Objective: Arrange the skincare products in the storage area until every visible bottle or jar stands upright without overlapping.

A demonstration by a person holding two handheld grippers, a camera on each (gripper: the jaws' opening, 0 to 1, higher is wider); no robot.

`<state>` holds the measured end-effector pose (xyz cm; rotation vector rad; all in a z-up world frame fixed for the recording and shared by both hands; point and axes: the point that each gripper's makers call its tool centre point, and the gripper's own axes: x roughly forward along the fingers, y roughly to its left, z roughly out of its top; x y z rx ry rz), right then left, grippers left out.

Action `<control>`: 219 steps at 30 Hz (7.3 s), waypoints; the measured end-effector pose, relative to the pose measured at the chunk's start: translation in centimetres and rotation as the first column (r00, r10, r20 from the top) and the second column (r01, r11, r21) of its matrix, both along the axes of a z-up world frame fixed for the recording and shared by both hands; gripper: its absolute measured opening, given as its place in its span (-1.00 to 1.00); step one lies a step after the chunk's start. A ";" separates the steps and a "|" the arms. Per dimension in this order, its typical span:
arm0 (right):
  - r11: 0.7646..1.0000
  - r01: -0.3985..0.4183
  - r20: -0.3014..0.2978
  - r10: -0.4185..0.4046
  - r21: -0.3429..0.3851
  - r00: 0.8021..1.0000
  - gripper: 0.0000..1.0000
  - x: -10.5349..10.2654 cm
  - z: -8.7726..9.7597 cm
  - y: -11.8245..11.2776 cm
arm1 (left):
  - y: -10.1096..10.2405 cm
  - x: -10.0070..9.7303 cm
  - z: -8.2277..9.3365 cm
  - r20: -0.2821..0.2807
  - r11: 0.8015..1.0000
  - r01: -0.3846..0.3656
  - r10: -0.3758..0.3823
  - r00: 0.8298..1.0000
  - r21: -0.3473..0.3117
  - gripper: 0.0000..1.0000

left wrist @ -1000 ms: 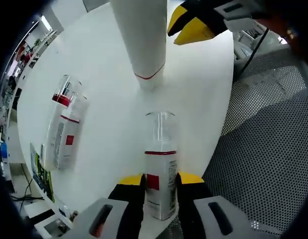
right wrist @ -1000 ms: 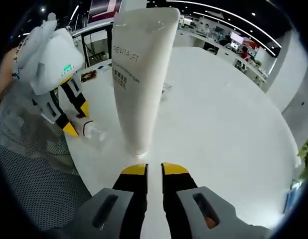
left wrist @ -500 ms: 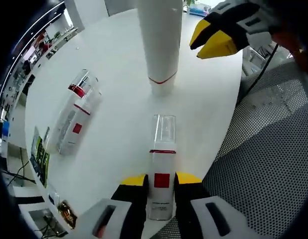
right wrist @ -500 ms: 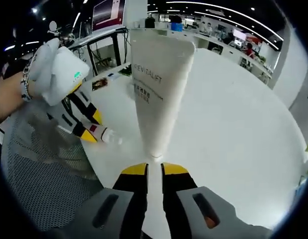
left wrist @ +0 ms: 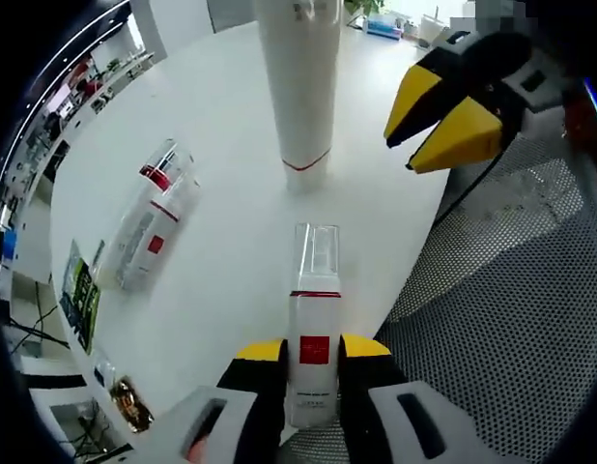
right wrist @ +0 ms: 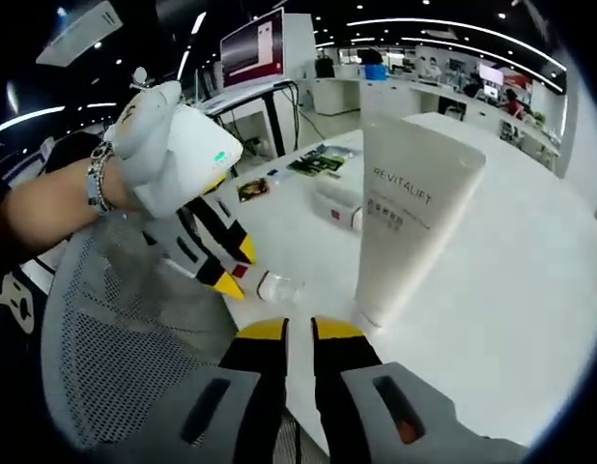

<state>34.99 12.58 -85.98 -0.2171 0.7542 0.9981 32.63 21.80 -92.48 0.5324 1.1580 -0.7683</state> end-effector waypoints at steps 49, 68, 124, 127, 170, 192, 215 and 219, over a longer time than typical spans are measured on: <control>0.975 -0.011 0.003 0.011 0.223 1.000 -0.63 -0.6 3.5 1.6 | -7.6 -0.3 4.9 0.239 0.886 0.195 -0.100 0.966 -0.420 -0.56; 0.978 -0.187 0.250 0.205 -0.094 0.946 -0.60 -1.2 1.1 1.8 | -7.3 -0.4 3.9 0.257 0.906 0.230 -0.141 0.956 -0.356 -0.60; 0.997 0.072 0.049 -0.070 -0.037 0.996 -0.79 2.0 -0.6 -2.0 | -9.5 4.4 3.8 0.296 0.951 0.001 0.095 0.951 -0.308 -0.68; 0.996 0.079 0.064 -0.076 -0.050 0.995 -0.81 2.3 -0.6 -2.2 | -9.6 4.4 3.8 0.285 0.948 -0.016 0.111 0.952 -0.317 -0.68; 0.981 0.101 0.024 -0.099 -0.168 0.995 -0.85 2.0 -2.5 -4.2 | 4.3 14.6 1.4 0.264 0.999 0.015 -0.022 0.964 0.031 -0.40; 0.974 0.104 0.026 -0.100 -0.200 0.995 -0.89 2.3 -2.8 -4.7 | 5.0 14.0 -0.9 0.160 0.962 0.180 -0.215 0.963 0.206 -0.56; 0.946 0.313 0.181 -0.294 -0.088 0.939 -0.85 4.9 1.1 -6.6 | 7.7 5.9 -1.3 0.112 0.892 0.298 -0.353 0.929 0.340 -0.57; 0.917 0.399 0.263 -0.388 0.011 0.883 -0.85 6.1 3.5 -7.3 | 7.8 4.6 -1.3 0.107 0.891 0.307 -0.360 0.927 0.335 -0.57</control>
